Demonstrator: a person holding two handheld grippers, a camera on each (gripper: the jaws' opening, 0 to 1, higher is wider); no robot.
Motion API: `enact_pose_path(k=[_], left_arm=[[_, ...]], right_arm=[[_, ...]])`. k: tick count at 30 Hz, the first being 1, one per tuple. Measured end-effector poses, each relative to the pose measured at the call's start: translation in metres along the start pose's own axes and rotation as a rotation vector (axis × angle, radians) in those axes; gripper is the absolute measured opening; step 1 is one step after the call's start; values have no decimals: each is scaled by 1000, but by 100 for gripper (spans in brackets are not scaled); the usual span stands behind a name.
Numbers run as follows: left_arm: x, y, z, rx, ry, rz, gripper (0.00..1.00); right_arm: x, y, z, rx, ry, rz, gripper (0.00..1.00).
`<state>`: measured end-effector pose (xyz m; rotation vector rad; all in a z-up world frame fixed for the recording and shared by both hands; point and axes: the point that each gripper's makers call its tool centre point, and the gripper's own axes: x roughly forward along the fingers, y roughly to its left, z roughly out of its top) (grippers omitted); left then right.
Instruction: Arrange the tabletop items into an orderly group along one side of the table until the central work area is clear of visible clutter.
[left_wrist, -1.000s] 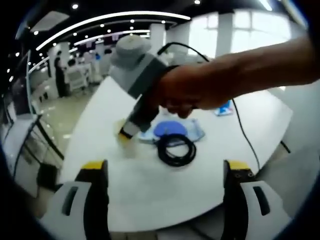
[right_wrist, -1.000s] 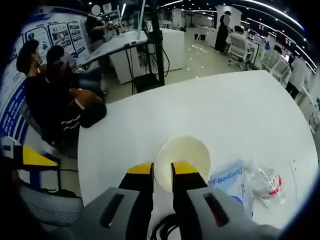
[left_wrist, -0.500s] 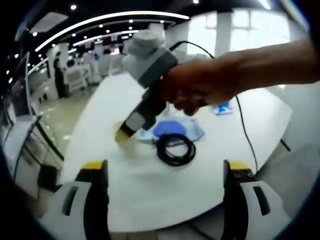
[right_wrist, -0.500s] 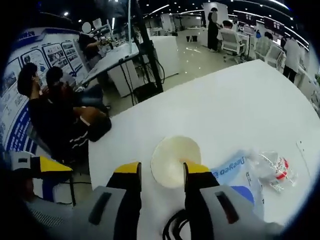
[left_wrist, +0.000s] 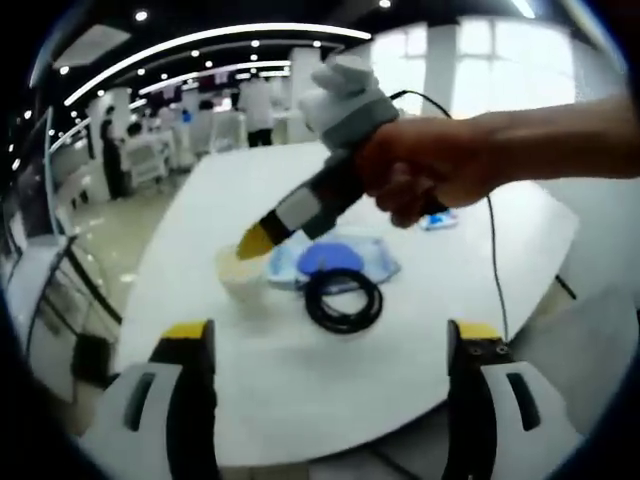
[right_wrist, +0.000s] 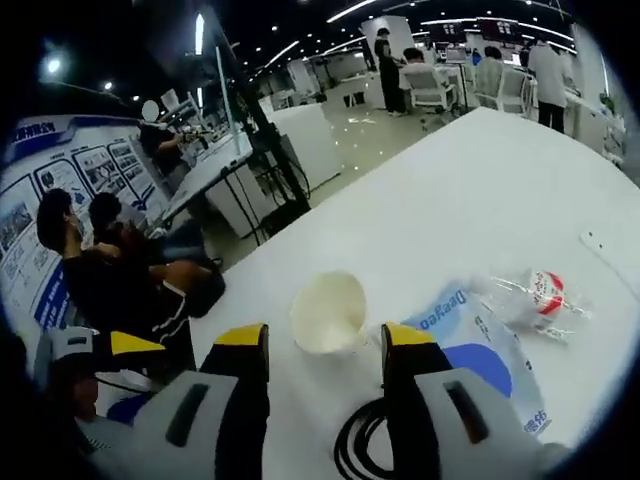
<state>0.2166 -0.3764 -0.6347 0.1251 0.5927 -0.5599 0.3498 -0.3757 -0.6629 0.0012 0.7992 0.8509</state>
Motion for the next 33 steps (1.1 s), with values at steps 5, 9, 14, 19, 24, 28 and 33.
enact_pose_path(k=[5,9,14,19,24,28,33], left_arm=[[2,-3,-2,7,7,-16,94],[1,-6,0,11,1,-30,95],[2,-9,-1,29,9,-43,97],[3,-16,-2,55,20,-67,92],[2,-21,-1,76,18,-81,93],[2,-20,-1,72,15,-80,94],[2,-22,0,74,14,-86,95]], right_arm=[[-14,-9,3,49,-40,-20,48],[-24,-21,2,80,-62,-47,51],[-40,-30,-1,120,-80,-73,52],[-56,-33,-9,154,-103,-90,52],[-68,-46,-24,206,-113,-117,54],[-80,-52,-35,225,-115,-143,54],[-94,-63,-46,258,-121,-172,55]])
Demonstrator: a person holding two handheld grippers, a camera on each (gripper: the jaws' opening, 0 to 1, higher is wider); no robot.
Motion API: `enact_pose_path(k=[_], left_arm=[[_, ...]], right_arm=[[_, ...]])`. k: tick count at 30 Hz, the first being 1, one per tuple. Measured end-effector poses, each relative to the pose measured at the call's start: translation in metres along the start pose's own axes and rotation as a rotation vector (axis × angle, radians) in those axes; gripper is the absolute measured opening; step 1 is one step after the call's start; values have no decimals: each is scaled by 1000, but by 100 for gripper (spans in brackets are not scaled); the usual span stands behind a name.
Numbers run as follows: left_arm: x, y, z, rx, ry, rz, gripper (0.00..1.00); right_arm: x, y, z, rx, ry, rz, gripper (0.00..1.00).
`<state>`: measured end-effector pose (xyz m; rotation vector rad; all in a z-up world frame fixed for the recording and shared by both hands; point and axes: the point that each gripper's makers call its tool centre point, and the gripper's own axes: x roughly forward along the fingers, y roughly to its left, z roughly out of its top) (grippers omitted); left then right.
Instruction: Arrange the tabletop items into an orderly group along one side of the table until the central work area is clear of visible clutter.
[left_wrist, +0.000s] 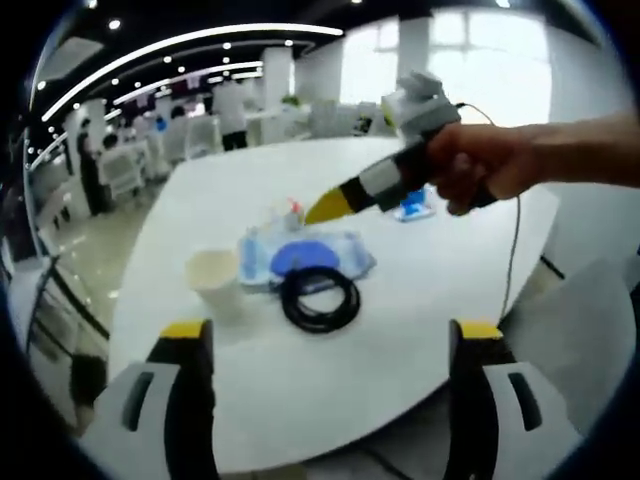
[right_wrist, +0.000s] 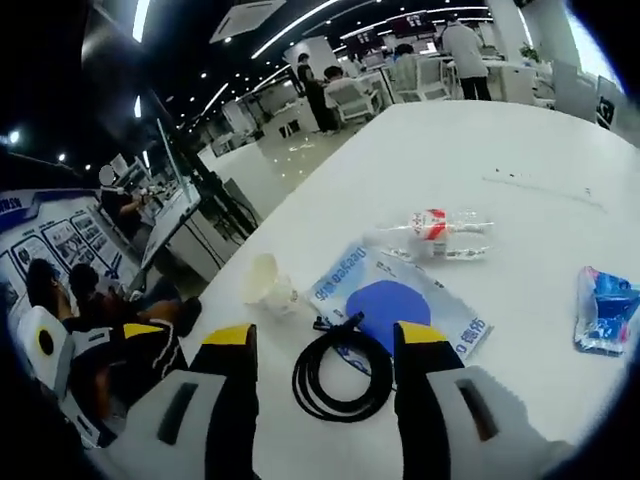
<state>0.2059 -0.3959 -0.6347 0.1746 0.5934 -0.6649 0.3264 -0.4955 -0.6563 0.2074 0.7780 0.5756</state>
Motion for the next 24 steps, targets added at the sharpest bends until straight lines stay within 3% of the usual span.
enact_pose_path(k=[9,24], left_arm=[[2,-5,-2,17,12,-14,96],[3,-8,-5,23,22,-28,96]], right_arm=[[-19,-21,-19,57,-2,-45,54],[-30,-20,-38,92,-3,-60,54]])
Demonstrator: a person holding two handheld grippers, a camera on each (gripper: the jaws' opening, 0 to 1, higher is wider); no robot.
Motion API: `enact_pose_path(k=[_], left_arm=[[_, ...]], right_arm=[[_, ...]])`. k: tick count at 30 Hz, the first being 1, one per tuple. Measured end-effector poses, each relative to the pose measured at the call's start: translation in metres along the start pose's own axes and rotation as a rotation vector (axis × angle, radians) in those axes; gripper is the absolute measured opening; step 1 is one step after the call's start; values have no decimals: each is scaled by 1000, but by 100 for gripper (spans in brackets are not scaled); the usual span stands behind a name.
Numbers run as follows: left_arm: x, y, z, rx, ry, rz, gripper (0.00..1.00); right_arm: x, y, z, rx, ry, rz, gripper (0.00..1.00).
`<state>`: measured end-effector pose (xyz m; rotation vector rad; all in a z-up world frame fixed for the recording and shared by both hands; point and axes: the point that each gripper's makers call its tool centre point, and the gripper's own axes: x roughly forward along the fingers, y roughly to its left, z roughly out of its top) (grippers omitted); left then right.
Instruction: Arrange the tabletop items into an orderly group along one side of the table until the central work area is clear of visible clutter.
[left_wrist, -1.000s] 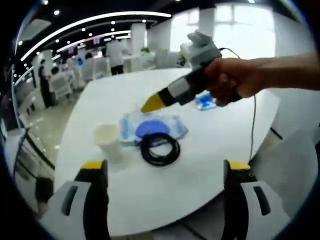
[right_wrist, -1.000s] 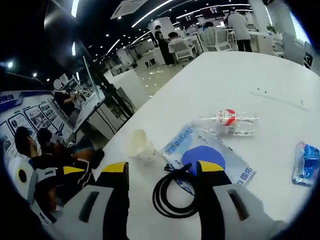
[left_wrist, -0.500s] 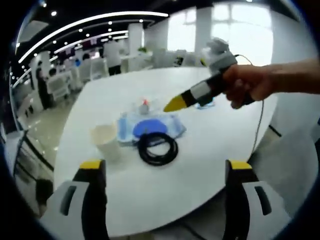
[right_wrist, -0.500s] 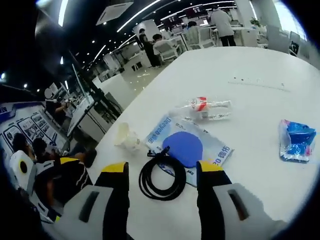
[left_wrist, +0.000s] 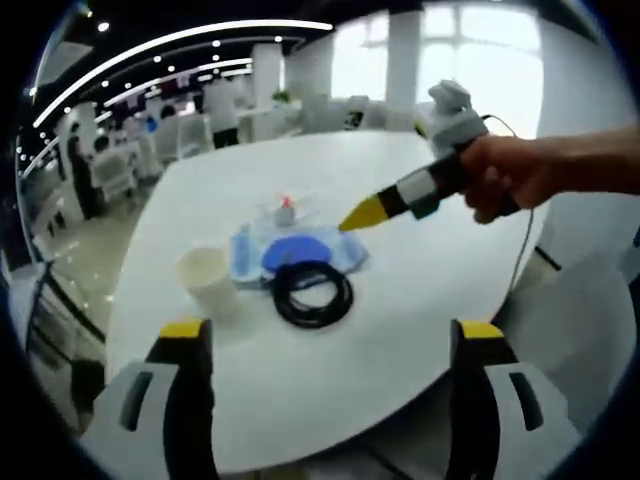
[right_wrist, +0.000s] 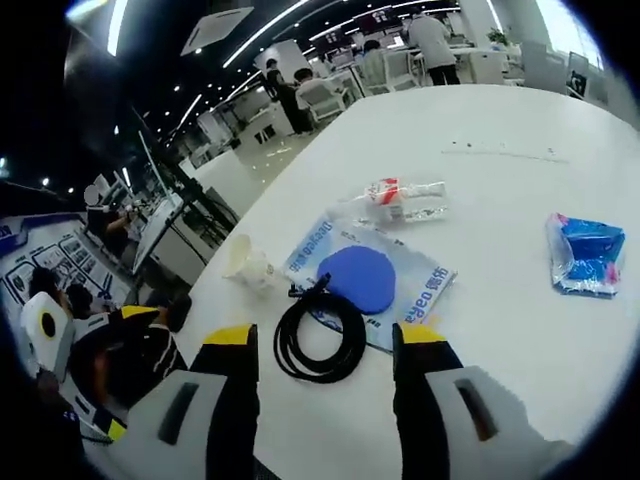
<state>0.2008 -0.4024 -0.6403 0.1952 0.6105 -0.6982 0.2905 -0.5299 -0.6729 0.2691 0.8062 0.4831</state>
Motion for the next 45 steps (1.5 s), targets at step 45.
enact_pose_path(k=[45], left_arm=[[1,-3,-2,2,8,-15,96]], right_arm=[[-6,-10,-48,88,55,-21,51]])
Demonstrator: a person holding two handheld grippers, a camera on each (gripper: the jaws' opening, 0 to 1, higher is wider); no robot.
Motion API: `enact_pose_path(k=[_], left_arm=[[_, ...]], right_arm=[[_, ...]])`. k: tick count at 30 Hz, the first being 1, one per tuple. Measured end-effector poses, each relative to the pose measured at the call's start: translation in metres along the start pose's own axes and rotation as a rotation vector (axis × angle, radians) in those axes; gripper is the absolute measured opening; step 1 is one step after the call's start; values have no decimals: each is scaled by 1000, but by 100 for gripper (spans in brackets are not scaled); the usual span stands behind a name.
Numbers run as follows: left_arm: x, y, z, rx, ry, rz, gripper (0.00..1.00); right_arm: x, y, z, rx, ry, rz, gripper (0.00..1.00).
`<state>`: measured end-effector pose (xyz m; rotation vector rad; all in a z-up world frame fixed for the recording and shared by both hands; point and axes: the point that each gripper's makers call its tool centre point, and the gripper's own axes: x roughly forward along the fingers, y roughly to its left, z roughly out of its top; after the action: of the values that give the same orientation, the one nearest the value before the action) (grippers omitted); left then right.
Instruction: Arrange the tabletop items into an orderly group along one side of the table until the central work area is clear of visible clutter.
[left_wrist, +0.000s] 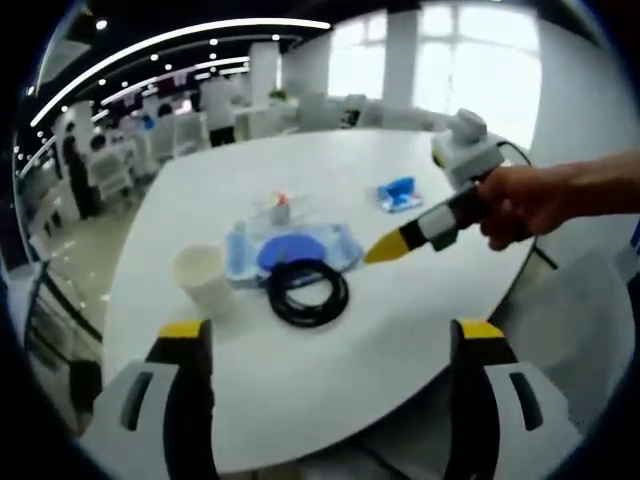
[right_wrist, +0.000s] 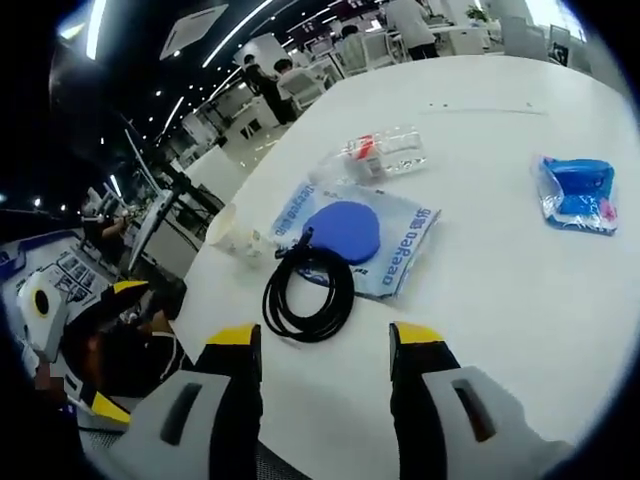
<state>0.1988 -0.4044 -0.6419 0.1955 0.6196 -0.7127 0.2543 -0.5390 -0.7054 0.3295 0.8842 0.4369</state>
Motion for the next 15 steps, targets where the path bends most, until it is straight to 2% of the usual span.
enact_pose_path(k=[15], left_arm=[[1,1,-1,1,3,0,96]], right_arm=[[4,-2,-2,7,14,-4,50]])
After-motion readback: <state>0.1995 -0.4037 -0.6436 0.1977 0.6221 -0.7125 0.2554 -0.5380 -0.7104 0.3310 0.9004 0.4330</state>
